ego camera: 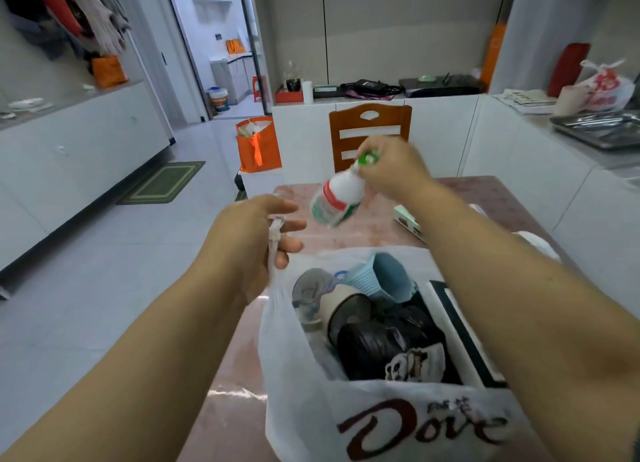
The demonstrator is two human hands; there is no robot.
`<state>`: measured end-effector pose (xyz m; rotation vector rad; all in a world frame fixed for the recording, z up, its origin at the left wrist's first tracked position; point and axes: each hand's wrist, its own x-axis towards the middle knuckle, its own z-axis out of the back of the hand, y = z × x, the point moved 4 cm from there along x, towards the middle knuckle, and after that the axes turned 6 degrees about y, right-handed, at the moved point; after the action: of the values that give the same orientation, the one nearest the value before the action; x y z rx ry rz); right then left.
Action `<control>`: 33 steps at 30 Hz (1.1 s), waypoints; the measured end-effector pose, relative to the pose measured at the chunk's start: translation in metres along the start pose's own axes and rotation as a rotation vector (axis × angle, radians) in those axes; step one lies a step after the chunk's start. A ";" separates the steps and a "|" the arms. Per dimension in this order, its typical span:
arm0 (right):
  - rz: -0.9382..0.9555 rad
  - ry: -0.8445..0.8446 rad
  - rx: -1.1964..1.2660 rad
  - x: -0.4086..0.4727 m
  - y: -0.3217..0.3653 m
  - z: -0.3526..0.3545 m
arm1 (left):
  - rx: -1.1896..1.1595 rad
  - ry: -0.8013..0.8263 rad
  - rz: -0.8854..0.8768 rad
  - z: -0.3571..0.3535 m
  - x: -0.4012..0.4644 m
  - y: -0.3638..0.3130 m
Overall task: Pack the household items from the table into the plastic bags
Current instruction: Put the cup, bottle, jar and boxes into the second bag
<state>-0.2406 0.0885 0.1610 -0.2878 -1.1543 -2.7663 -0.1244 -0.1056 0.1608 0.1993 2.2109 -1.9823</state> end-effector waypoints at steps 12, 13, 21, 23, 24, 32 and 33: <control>0.043 0.372 0.191 -0.139 0.074 0.044 | -0.100 0.071 0.097 0.007 -0.060 -0.011; 0.004 0.505 0.092 -0.142 0.075 0.022 | -0.107 0.083 0.084 0.005 -0.063 -0.011; 0.049 0.549 -0.354 -0.164 0.068 -0.075 | -0.119 0.057 0.062 0.000 -0.075 -0.008; 0.071 0.622 -0.448 -0.170 0.065 -0.087 | -0.128 0.034 0.053 0.002 -0.074 -0.008; 0.106 0.642 -0.508 -0.173 0.065 -0.090 | -0.131 0.024 0.044 0.001 -0.074 -0.009; 0.107 0.126 -0.496 -0.179 0.047 -0.003 | -0.158 0.025 0.034 0.010 -0.069 -0.001; 0.046 -0.072 -0.631 -0.181 0.039 0.021 | -0.155 0.016 0.038 0.011 -0.069 -0.001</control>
<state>-0.0540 0.0848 0.1614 -0.4652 -0.2429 -3.0168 -0.0569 -0.1156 0.1751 0.2357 2.3398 -1.7867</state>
